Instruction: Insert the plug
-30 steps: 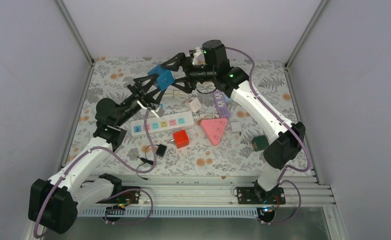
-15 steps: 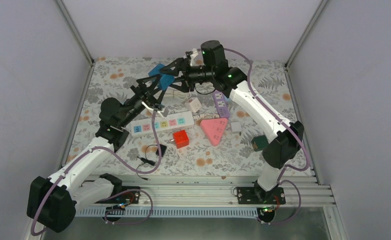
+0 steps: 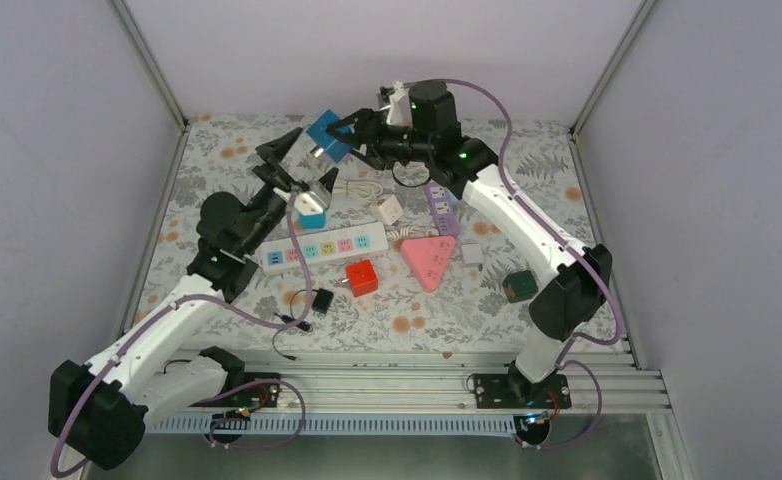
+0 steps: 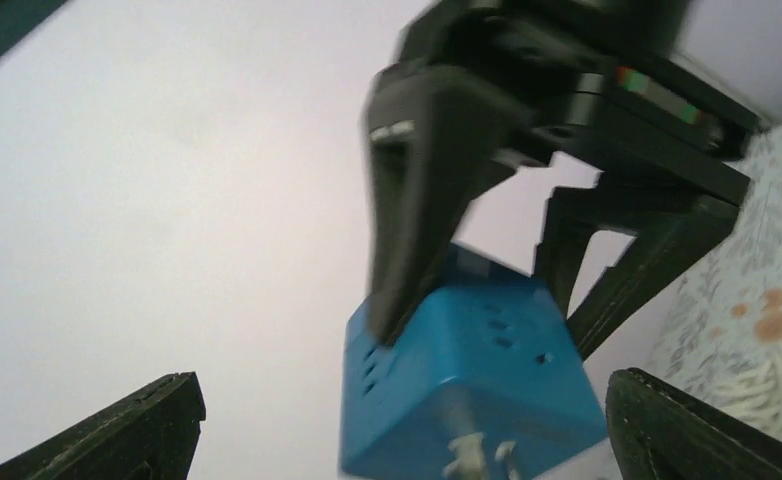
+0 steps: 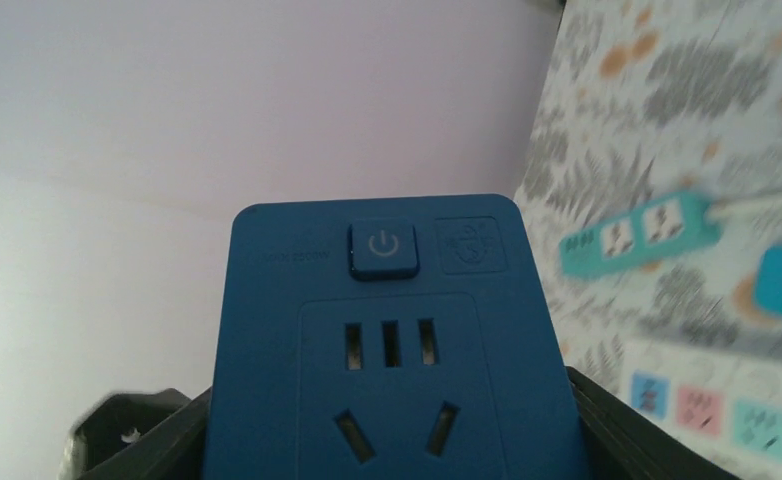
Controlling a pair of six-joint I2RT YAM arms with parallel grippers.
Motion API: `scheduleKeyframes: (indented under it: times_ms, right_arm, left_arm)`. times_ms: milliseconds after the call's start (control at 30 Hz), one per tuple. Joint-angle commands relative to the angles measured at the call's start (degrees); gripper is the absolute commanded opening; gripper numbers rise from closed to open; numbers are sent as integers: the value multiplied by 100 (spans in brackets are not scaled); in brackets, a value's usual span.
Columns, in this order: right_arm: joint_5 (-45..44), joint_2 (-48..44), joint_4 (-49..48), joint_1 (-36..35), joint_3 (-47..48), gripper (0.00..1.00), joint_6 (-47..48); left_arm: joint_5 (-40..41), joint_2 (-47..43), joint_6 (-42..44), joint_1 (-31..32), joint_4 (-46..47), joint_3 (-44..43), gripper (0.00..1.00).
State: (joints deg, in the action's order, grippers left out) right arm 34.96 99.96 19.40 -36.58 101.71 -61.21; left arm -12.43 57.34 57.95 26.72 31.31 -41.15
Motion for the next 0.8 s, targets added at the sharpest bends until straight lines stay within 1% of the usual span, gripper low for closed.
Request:
scheduleKeyframes:
  times_ms: [0, 33, 100, 167, 200, 233, 267, 333, 433, 567, 667, 767]
  right_arm:
    - [-952, -425, -417, 116, 31, 56, 1547]
    - [-1169, -610, -320, 95, 61, 56, 1794]
    - [-1532, -809, -459, 97, -336, 56, 2086]
    - [-1626, -974, -720, 90, -830, 56, 2351]
    - [-1641, -1010, -749, 74, -997, 56, 2524]
    - [-1689, -1013, -722, 41, -1119, 56, 2697]
    - [-1795, -1018, -685, -11, -1224, 57, 2879]
    - [-2178, -1079, -724, -173, -1489, 57, 3250]
    - [-2718, -1144, -866, -413, -1916, 57, 3684]
    - [-3217, -1099, -1049, -693, -2399, 57, 4007]
    - [-3671, -1025, -1259, -1008, -2796, 57, 4232]
    - [-4019, -879, -1418, -1206, -2954, 58, 4277]
  left_arm:
    - [1348, -257, -2926, 61, -901, -641, 100]
    - [1878, -265, -3463, 61, -1164, -765, 100]
    - [2930, -253, -4608, 57, -2037, -1246, 100]
    - [3564, -155, -5616, 22, -3205, -1767, 100]
    - [3862, -129, -6118, 18, -3632, -1916, 100]
    - [4050, -137, -6744, -1, -4073, -2005, 100]
    - [3927, -169, -7192, -34, -4361, -2013, 100]
    - [3753, -267, -7648, -59, -4738, -1904, 100]
    - [3581, -515, -7940, -87, -5091, -1601, 100]
    - [3442, -1048, -7851, -95, -5329, -1262, 100]
    - [3601, -1520, -7840, -91, -5483, -1058, 100]
    - [3723, -1947, -7813, -97, -5512, -785, 100]
